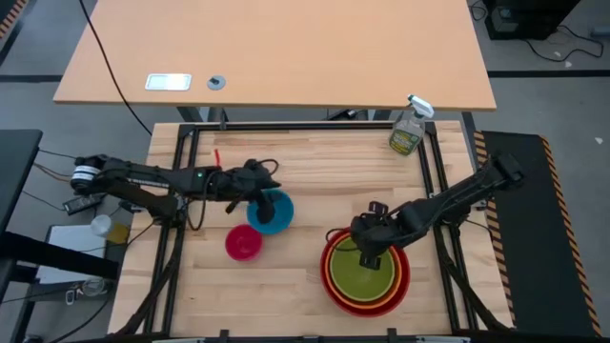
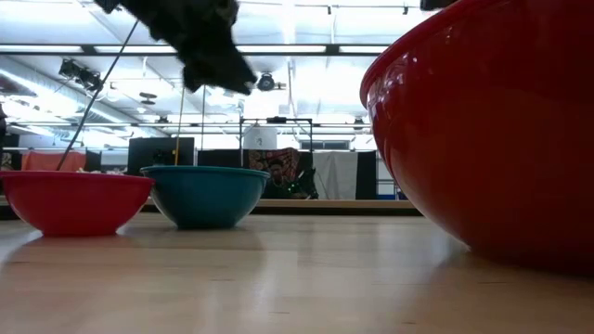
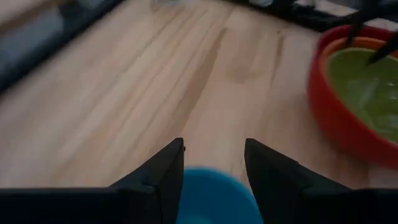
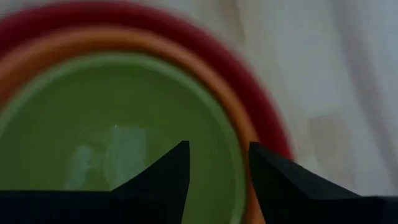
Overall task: Nest bowls inside each other
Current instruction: Stack the blue bowl on the light green bowl, then stack the red bowl on the blue bowl
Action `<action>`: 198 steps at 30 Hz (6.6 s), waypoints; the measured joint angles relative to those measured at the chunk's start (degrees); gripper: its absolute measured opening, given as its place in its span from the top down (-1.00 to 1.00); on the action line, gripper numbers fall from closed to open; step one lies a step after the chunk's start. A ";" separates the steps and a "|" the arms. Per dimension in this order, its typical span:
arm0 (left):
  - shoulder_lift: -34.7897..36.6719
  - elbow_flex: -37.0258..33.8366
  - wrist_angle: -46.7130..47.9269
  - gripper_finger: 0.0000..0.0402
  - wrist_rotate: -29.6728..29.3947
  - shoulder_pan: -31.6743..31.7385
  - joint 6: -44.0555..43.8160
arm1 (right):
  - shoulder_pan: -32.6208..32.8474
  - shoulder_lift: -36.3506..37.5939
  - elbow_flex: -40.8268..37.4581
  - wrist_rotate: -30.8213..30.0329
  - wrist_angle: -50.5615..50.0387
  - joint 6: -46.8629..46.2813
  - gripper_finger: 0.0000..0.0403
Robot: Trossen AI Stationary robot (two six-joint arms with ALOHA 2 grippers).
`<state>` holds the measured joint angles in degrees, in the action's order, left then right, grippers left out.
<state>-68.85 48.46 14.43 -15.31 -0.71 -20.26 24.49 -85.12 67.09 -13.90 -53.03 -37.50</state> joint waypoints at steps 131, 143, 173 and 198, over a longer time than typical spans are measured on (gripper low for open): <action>-59.94 76.72 31.15 0.33 13.26 -6.91 29.71 | -9.81 36.47 -13.20 -2.84 -4.01 -13.35 0.23; -53.30 76.68 45.05 0.41 12.53 -5.80 31.60 | -7.30 39.87 -13.20 -0.90 -4.40 -15.46 0.23; 9.16 -0.97 38.49 0.31 12.56 -4.24 -4.84 | -11.03 34.38 -13.20 -2.51 -0.23 -8.05 0.23; 19.40 -16.39 35.72 -0.43 13.66 -4.28 -25.37 | -13.96 34.38 -13.20 -3.07 1.96 -6.52 0.23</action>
<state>-49.45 32.08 50.15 -1.65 -4.99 -45.62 10.53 -50.74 53.89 -16.97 -51.07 -44.02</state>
